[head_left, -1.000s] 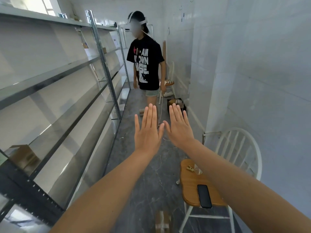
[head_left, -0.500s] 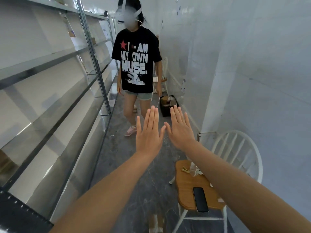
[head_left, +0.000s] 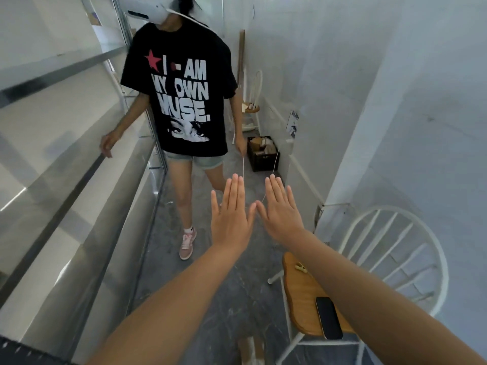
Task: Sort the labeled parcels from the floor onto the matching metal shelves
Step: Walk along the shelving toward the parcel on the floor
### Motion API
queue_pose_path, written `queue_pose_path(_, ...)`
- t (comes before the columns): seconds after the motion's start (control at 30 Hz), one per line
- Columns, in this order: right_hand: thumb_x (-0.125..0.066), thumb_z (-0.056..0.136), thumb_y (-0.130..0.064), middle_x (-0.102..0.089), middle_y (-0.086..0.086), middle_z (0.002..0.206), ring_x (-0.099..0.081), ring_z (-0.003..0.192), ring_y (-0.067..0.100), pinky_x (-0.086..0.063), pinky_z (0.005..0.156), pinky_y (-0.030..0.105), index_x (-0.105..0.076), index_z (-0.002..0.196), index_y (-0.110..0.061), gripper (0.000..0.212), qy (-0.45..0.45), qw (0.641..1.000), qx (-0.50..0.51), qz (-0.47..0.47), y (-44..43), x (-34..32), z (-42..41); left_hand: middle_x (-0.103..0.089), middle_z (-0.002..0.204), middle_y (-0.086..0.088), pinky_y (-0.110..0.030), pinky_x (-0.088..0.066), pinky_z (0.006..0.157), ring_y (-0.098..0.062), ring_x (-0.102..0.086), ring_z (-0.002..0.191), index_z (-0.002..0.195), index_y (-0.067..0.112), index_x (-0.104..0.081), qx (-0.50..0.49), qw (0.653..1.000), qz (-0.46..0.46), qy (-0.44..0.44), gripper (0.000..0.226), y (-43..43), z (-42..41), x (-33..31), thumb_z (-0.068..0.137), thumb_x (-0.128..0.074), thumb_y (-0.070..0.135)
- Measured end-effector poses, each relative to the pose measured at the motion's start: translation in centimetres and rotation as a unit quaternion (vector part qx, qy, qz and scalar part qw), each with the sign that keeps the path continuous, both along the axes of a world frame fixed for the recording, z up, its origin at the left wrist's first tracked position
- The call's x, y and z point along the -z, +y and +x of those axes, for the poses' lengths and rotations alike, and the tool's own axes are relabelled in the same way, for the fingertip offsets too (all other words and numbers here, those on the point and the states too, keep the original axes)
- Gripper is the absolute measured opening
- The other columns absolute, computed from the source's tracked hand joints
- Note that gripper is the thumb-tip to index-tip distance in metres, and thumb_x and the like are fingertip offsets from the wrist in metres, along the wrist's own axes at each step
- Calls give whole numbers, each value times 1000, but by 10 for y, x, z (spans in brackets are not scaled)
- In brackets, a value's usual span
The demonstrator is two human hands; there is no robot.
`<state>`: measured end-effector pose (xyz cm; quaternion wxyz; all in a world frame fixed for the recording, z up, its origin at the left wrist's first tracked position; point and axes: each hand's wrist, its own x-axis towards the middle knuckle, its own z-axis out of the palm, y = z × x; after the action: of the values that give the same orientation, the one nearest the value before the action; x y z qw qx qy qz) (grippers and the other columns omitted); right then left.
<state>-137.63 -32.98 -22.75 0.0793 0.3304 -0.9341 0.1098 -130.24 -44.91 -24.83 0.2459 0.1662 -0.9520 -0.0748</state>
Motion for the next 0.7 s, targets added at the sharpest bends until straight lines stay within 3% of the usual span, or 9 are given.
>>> queue_pose_path(0.43,-16,106,-41,10,9,165,14,152,19,11,123,37,5,156,-7,65,-73,996,30,37,-21,69,-8,-8,169,-4,-52,-10,125,-17,-8,155,160,10,-10,34,998,4,-59,65,-16,-10,66,105,-14,45)
queue_pose_path(0.7,-14,107,-39,10,9,165,14,152,20,9,123,38,5,156,-6,63,-133,988,13,75,-4,118,-17,-5,169,-5,-53,-11,124,-18,-5,155,160,9,-7,10,990,10,-138,65,1,-20,113,107,-23,44)
